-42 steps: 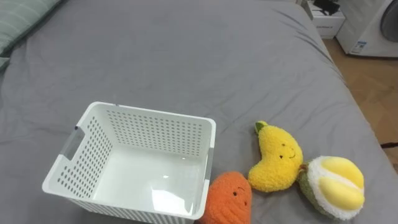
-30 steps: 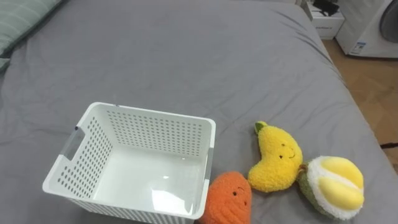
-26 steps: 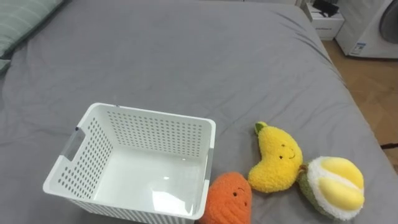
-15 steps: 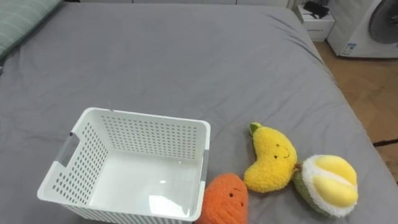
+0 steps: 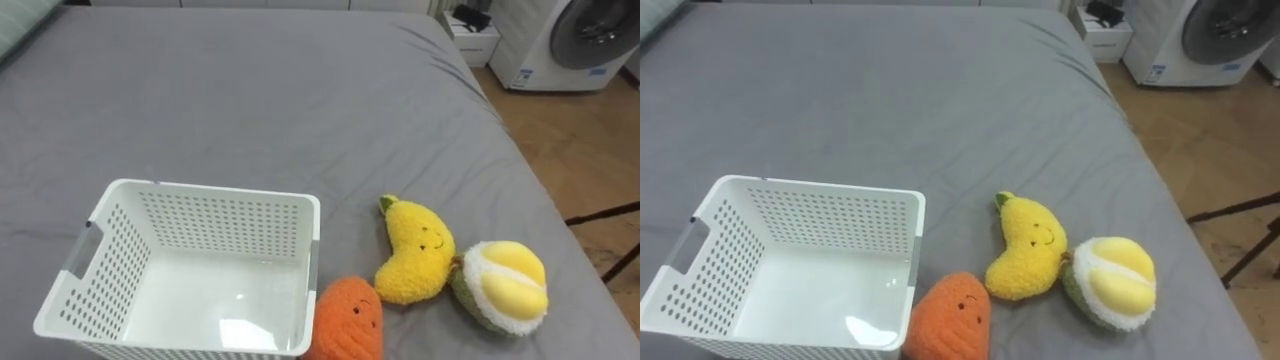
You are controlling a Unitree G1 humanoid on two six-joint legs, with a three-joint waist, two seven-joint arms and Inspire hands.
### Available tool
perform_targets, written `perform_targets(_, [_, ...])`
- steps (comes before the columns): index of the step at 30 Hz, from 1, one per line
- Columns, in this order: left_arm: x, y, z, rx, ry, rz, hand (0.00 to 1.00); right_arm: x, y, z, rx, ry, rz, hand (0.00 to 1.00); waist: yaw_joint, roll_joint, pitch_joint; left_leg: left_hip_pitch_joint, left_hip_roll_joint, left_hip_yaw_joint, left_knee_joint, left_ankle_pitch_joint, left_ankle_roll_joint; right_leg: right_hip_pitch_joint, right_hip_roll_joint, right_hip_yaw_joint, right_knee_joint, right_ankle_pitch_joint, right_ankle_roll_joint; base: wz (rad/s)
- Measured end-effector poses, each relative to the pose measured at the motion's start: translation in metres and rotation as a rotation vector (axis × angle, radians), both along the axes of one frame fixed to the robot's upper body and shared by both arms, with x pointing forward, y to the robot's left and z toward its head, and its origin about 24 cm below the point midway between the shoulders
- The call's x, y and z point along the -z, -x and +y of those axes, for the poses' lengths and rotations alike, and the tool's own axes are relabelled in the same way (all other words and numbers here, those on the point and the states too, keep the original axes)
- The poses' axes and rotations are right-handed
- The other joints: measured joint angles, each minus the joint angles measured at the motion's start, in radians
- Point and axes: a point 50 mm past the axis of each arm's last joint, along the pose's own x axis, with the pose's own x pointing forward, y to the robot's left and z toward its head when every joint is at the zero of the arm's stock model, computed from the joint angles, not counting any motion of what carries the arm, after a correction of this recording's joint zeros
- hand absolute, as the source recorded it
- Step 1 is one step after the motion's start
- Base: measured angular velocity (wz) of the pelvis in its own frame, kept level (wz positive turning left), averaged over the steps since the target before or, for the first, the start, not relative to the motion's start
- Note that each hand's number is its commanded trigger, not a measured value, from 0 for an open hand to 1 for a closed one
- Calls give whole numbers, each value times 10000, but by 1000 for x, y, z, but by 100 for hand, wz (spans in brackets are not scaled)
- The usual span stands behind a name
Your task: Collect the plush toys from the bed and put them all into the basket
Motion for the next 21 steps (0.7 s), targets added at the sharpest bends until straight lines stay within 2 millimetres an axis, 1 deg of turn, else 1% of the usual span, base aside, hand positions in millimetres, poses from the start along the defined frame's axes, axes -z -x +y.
perform_targets(1, [0, 0, 1, 15, -35, 3, 0, -3, -7, -6, -122, 357, -93, 0, 1, -31, 15, -2, -23, -8, -2, 0, 0, 2, 4, -1, -21, 10, 1, 0])
perform_targets(2, [-1, 1, 2, 51, -59, 2, 0, -6, -18, -11, -298, 665, -237, 0, 46, -46, 19, -10, -30, -14, -11, 0, 0, -9, 12, 12, -35, 10, 1, 0])
perform_targets(3, [-1, 0, 2, 149, -65, 13, 0, -8, -23, -13, -331, 810, -321, 0, 57, -48, 20, -32, -29, -15, -9, 0, -1, -32, 13, 13, -41, 10, 0, 0])
perform_targets(4, [-1, -2, 2, 345, -86, 8, 0, -11, -33, -16, -481, 1097, -519, 0, 86, -44, 14, -149, -28, -15, 6, 0, 0, -147, 12, 4, -40, 20, 3, 0])
perform_targets(5, [-1, -5, 3, 522, -125, -2, 0, -14, -41, -19, -901, 1375, -548, 0, 142, -39, 18, -247, -23, -4, 14, 4, -2, -238, 19, 9, -59, 44, 0, 0])
perform_targets(6, [-1, -6, 3, 532, -130, -30, 0, -16, -45, -20, -1127, 1539, -551, 0, 186, -36, 9, -300, -22, 2, 14, 5, -4, -297, 20, 9, -54, 46, 0, 0])
perform_targets(7, [-1, -8, 3, 555, -134, -85, 0, -19, -54, -21, -1629, 1878, -568, 0, 264, -18, -35, -328, -22, -2, 4, 7, -6, -323, 22, 4, -65, 51, -2, 0])
perform_targets(8, [-1, -8, 3, 641, -131, -75, 0, -22, -64, -22, -1956, 2165, -655, 0, 279, -10, -7, -327, -23, 0, -15, 7, -6, -319, 24, 3, -72, 51, -2, 0])
perform_targets(9, [-1, -8, 3, 714, -134, -57, 0, -23, -68, -22, -2049, 2288, -721, 0, 277, -9, -4, -328, -23, 7, -22, 7, -6, -315, 25, 2, -66, 52, -2, 0])
perform_targets(10, [-2, -11, 4, 869, -150, -59, 0, -27, -78, -23, -2244, 2506, -933, 0, 298, -12, 15, -341, -23, 8, -28, 7, -7, -320, 26, -1, -60, 59, 0, 0])
perform_targets(11, [-2, -12, 4, 989, -160, -59, 0, -31, -90, -23, -2608, 2769, -1232, 0, 322, 6, 62, -365, -25, 3, -34, 8, -7, -344, 27, -1, -69, 59, 0, 0])
perform_targets(12, [-2, -13, 4, 1047, -158, -54, 0, -34, -96, -23, -2809, 2914, -1402, 0, 334, 15, 66, -389, -25, 1, -33, 8, -7, -375, 25, 1, -72, 60, 1, -4])
perform_targets(14, [-1, -14, 2, 1337, -184, 4, 0, -41, -112, -19, -3655, 3370, -1790, 0, 503, 34, 54, -504, -14, 43, -20, 8, -7, -508, 31, 30, -85, 59, 3, -2])
perform_targets(15, [-1, -16, 2, 1436, -211, -10, 0, -41, -115, -18, -3773, 3424, -1874, 0, 552, 35, 53, -519, -15, 37, -18, 8, -7, -520, 30, 26, -81, 59, 3, 0])
perform_targets(16, [-1, -19, 0, 1522, -219, -61, 0, -44, -122, -15, -3954, 3508, -2025, 0, 614, 57, 37, -544, -15, 43, -24, 7, -7, -544, 30, 28, -72, 59, 3, 0])
perform_targets(17, [-1, -20, -1, 1619, -251, -39, 0, -48, -131, -12, -4185, 3675, -2295, 0, 652, 92, 1, -594, -18, 50, -26, 8, -6, -597, 28, 33, -51, 59, 3, 0])
perform_targets(19, [-1, -23, -1, 1656, -269, -44, 0, -54, -142, -7, -4735, 3961, -2647, 0, 697, 140, -31, -639, -16, 80, -21, 10, -5, -635, 27, 25, -34, 60, 2, 0])
perform_targets(21, [-1, -26, -2, 1692, -272, -104, 0, -59, -151, -3, -5325, 4230, -2877, 0, 792, 151, -42, -702, -12, 81, -7, 14, -7, -697, 28, 25, -28, 60, 2, 0])
